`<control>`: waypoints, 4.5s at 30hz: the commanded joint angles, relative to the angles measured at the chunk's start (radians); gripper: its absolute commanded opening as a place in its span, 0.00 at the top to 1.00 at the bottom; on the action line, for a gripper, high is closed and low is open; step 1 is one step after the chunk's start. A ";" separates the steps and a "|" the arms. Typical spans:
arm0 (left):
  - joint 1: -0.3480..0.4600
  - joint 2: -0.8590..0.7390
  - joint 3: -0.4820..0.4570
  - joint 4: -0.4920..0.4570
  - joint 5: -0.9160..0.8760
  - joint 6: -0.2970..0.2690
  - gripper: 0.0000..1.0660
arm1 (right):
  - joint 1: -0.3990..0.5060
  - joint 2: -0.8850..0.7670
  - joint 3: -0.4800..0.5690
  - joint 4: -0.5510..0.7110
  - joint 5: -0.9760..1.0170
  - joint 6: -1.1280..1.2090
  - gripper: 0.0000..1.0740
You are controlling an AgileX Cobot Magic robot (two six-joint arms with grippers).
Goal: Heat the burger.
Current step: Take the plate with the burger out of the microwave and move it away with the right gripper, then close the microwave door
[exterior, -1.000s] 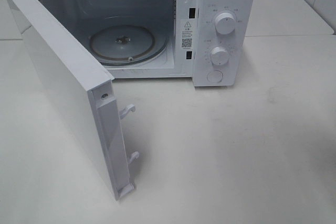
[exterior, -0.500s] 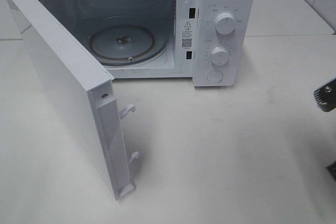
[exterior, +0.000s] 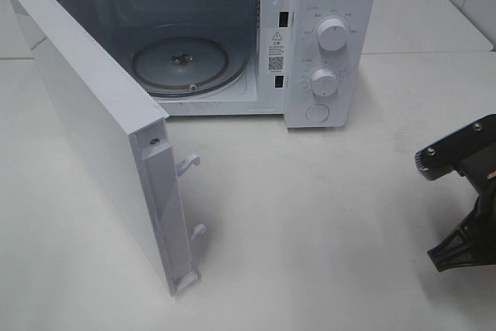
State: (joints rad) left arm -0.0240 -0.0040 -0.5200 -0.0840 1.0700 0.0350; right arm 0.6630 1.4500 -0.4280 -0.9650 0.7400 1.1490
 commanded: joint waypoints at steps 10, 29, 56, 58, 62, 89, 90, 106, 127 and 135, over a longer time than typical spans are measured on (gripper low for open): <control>0.003 -0.007 0.003 0.000 -0.003 -0.001 0.06 | 0.000 0.184 -0.006 -0.156 -0.021 0.155 1.00; 0.003 -0.007 0.003 0.000 -0.003 -0.001 0.06 | 0.001 0.271 -0.008 -0.172 -0.040 0.232 0.73; 0.003 -0.007 0.003 0.000 -0.003 -0.001 0.06 | 0.003 -0.139 -0.058 0.137 -0.124 -0.199 0.40; 0.003 -0.007 0.003 0.000 -0.003 -0.001 0.06 | 0.003 -0.179 -0.058 0.210 -0.130 -0.293 0.34; 0.003 -0.007 0.003 0.000 -0.003 -0.001 0.06 | 0.003 -0.258 -0.058 0.412 -0.145 -0.528 0.27; 0.003 -0.007 0.003 0.000 -0.003 -0.001 0.06 | 0.003 -0.697 -0.256 0.719 0.268 -0.905 0.29; 0.003 -0.007 0.003 0.000 -0.003 -0.001 0.06 | 0.003 -0.719 -0.256 0.719 0.284 -0.902 0.29; 0.003 -0.007 0.003 0.000 -0.003 -0.001 0.06 | -0.187 -1.055 -0.146 0.800 0.301 -0.954 0.29; 0.003 -0.007 0.003 0.000 -0.003 -0.001 0.06 | -0.487 -1.445 -0.073 0.842 0.260 -1.027 0.29; 0.003 -0.007 0.003 0.000 -0.003 -0.001 0.06 | -0.518 -1.483 -0.072 0.850 0.260 -1.036 0.29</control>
State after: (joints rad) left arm -0.0240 -0.0040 -0.5200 -0.0840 1.0700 0.0350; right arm 0.1510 -0.0030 -0.5030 -0.1190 1.0110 0.1270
